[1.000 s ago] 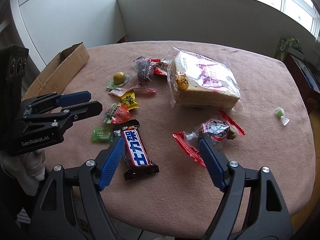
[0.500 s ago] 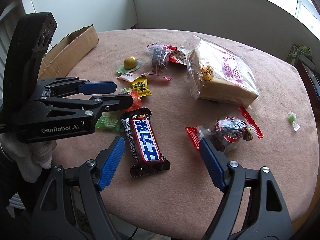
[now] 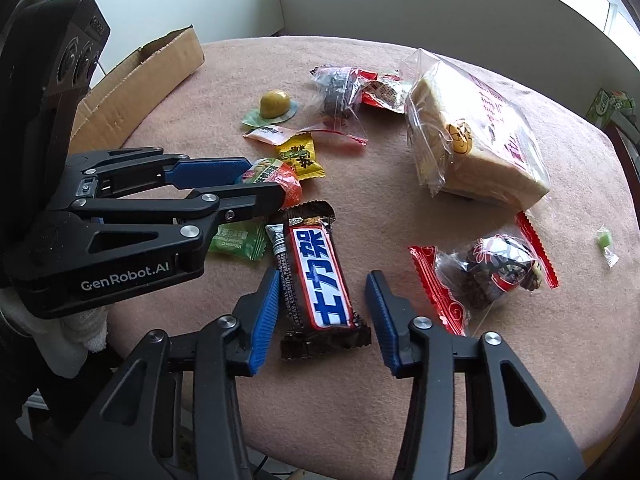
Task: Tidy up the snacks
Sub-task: 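Move the right tool to the blue chocolate bar while the left tool approaches the candy egg, then close the right gripper on the chocolate bar while the left gripper grasps the candy egg, then carry both snacks over the cardboard box and open both grippers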
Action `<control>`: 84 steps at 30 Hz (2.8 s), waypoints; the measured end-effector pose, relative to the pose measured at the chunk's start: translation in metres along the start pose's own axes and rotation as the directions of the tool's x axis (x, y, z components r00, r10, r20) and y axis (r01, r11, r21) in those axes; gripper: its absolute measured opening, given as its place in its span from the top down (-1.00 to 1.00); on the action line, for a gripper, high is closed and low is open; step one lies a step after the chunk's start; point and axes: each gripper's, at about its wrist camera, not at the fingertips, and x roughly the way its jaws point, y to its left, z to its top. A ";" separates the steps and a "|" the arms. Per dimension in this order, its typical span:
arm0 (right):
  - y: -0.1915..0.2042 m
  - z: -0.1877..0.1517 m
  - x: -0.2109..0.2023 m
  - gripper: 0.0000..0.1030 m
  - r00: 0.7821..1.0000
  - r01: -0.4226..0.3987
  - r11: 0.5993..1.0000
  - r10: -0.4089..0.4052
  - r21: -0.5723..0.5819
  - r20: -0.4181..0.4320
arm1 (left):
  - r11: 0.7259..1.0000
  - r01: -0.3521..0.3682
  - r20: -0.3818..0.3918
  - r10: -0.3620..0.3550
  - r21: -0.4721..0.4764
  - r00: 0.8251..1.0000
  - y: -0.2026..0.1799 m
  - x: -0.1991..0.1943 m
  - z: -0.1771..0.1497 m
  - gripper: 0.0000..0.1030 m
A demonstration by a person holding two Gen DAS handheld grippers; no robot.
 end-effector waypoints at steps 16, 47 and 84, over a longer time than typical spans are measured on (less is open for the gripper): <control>-0.008 -0.003 -0.002 0.29 1.000 -0.029 1.000 0.029 0.004 0.006 | 1.000 -0.014 0.002 0.014 0.002 1.000 -0.007 0.008 0.002 0.38; -0.007 0.040 -0.036 0.40 0.973 -0.126 0.988 0.104 0.093 0.207 | 0.995 -0.073 0.210 0.087 -0.074 0.974 0.031 -0.064 0.006 0.42; 0.198 0.143 0.000 0.40 0.902 -0.285 0.940 0.329 -0.187 0.278 | 0.860 -0.258 0.339 0.426 -0.440 0.839 0.176 -0.171 -0.053 0.42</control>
